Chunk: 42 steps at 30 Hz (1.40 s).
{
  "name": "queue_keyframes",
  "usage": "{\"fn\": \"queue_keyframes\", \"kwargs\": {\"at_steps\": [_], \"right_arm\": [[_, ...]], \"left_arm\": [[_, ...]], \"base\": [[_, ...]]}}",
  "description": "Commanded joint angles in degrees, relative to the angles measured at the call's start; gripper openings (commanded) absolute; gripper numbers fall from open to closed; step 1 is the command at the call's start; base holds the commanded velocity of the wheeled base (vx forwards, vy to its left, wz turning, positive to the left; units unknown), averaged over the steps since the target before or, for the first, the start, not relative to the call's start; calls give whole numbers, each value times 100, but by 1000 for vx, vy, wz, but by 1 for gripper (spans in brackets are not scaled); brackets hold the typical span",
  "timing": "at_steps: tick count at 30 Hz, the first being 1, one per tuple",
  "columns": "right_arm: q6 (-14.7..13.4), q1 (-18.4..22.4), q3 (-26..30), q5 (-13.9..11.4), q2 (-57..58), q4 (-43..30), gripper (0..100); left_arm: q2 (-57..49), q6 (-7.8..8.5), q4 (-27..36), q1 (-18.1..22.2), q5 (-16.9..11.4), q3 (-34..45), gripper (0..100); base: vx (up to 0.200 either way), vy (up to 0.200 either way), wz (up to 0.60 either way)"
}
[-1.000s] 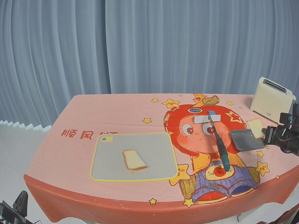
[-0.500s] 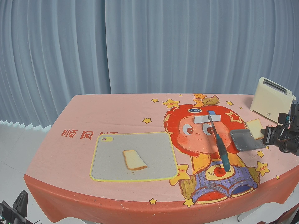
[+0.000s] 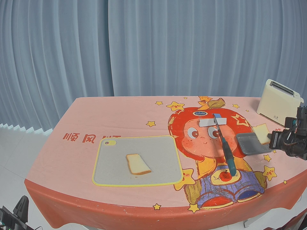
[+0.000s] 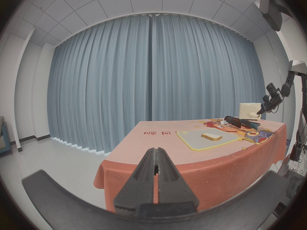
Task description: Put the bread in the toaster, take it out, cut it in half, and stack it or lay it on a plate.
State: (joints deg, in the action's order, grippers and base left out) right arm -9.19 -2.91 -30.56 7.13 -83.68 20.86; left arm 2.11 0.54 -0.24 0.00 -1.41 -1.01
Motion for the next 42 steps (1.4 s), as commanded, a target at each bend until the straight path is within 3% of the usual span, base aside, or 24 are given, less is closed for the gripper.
{"fn": "queue_keyframes", "kwargs": {"at_steps": [1,8,19,42], "right_arm": [[-4,10,6,-1,-52,-3,0],[-4,28,-2,8,-263,15,0],[5,168,165,43,-562,823,0],[-12,186,156,-10,-676,823,0]], "left_arm": [[9,-1,-2,0,1,101,0],[9,-1,-2,0,1,101,0],[9,-1,-2,0,1,101,0],[9,-1,-2,-9,1,101,0]], "base": [[0,0,0],[0,0,0],[0,0,0],[0,0,0]]}}
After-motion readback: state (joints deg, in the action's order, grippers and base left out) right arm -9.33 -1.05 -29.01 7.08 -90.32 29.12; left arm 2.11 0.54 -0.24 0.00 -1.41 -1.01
